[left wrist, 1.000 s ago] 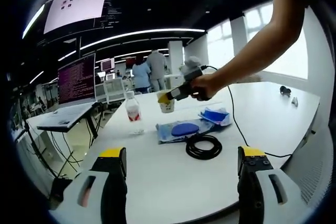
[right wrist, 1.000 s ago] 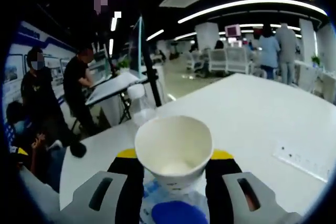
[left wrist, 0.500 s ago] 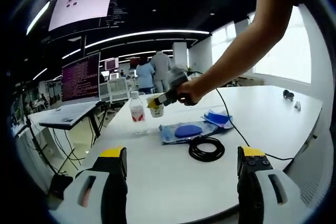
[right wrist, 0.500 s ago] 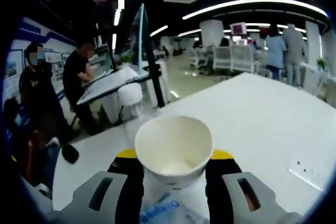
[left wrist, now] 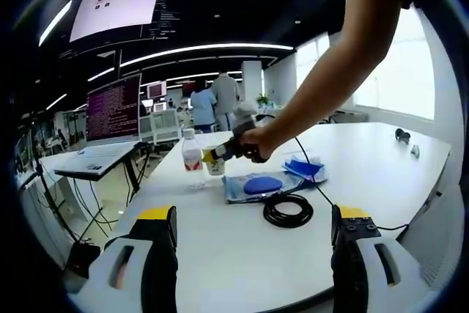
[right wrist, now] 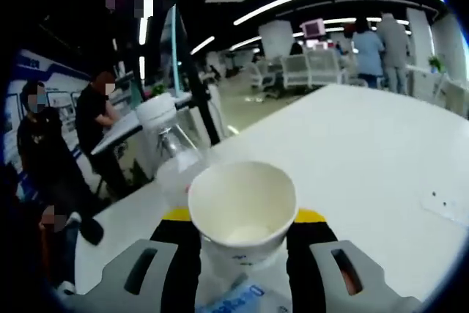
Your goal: Arrange the tabletop items into an orderly group along one side of the table until the central work area is clear of visible clutter.
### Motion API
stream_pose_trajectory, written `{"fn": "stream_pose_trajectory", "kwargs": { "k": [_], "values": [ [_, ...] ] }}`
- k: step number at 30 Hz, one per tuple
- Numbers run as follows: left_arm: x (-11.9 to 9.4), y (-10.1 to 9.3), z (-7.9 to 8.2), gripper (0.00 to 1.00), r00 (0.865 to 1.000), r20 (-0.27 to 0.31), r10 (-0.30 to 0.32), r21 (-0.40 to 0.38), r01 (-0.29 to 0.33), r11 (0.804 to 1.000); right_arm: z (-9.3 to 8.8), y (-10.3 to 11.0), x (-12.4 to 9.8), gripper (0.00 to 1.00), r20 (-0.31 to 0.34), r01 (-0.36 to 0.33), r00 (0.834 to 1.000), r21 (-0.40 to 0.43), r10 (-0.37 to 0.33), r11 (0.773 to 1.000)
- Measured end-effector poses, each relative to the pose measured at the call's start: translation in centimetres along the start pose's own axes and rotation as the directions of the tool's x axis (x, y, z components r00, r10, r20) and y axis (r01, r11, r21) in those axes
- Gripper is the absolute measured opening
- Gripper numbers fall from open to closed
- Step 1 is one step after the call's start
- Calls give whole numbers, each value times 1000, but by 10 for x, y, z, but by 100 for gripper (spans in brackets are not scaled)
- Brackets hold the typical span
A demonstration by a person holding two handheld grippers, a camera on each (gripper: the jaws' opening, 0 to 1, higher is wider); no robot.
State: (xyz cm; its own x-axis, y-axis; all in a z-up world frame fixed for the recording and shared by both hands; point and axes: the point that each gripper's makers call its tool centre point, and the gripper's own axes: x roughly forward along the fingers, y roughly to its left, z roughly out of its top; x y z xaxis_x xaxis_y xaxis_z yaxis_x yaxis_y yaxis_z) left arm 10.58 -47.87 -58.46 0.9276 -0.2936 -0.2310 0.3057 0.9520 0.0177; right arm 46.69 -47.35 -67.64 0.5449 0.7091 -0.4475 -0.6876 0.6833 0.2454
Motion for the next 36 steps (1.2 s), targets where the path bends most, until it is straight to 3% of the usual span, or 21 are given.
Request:
{"fn": "stream_pose_trajectory", "kwargs": {
  "k": [10, 16, 24, 36],
  "values": [
    [0, -1, -2, 87, 1000, -8, 1, 8, -1, 1000, -5, -1, 3, 42, -2, 0, 1000, -2, 0, 1000],
    [0, 0, -2, 87, 1000, -10, 4, 3, -4, 1000, -8, -11, 3, 42, 7, 24, 1000, 49, -25, 999],
    [1, -3, -3, 87, 1000, -18, -7, 11, 7, 1000, -13, -7, 10, 42, -14, 22, 1000, 24, -22, 999],
    [1, -2, -4, 87, 1000, -24, -7, 9, 8, 1000, -19, -11, 13, 42, 20, 27, 999, 79, -29, 997]
  ]
}}
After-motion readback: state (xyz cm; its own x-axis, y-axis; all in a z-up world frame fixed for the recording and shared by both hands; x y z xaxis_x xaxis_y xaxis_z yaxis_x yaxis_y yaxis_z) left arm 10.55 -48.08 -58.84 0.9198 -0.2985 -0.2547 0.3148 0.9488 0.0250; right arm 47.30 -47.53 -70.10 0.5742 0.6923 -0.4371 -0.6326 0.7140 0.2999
